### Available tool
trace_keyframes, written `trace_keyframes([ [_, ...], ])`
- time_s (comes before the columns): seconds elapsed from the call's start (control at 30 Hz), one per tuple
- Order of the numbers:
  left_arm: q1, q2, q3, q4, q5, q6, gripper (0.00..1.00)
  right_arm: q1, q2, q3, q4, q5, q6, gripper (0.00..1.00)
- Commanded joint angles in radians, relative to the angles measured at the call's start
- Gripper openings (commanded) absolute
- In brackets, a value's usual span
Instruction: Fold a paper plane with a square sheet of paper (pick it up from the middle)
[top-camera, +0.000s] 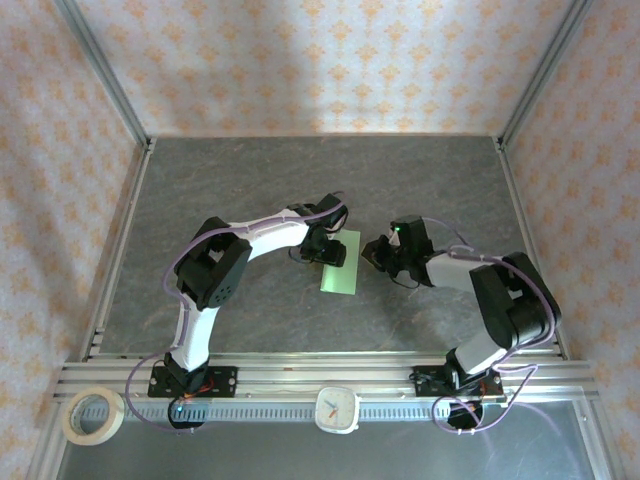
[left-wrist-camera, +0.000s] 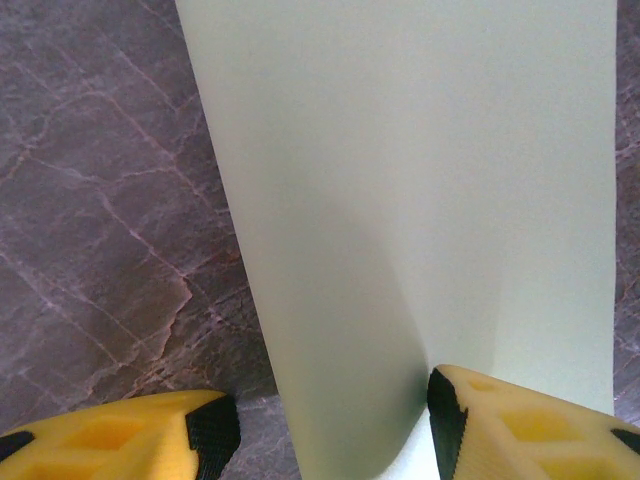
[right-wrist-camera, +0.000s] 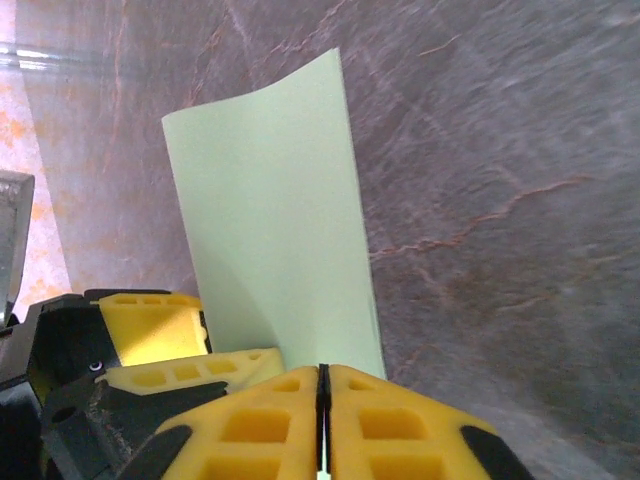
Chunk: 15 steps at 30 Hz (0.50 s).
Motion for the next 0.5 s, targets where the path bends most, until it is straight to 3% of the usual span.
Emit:
trace_keyframes([
  [0.0, 0.000, 0.153, -0.072, 0.105, -0.038, 0.018, 0.60, 0.013, 0.039, 0.042, 0.055, -0.035, 0.014, 0.04],
  [0.1, -0.001, 0.155, -0.072, 0.106, -0.037, 0.017, 0.60, 0.023, 0.071, 0.061, 0.068, -0.051, 0.020, 0.00],
  [0.47, -0.001, 0.155, -0.069, 0.107, -0.030, 0.015, 0.60, 0.036, 0.144, 0.089, 0.104, -0.087, 0.036, 0.00],
])
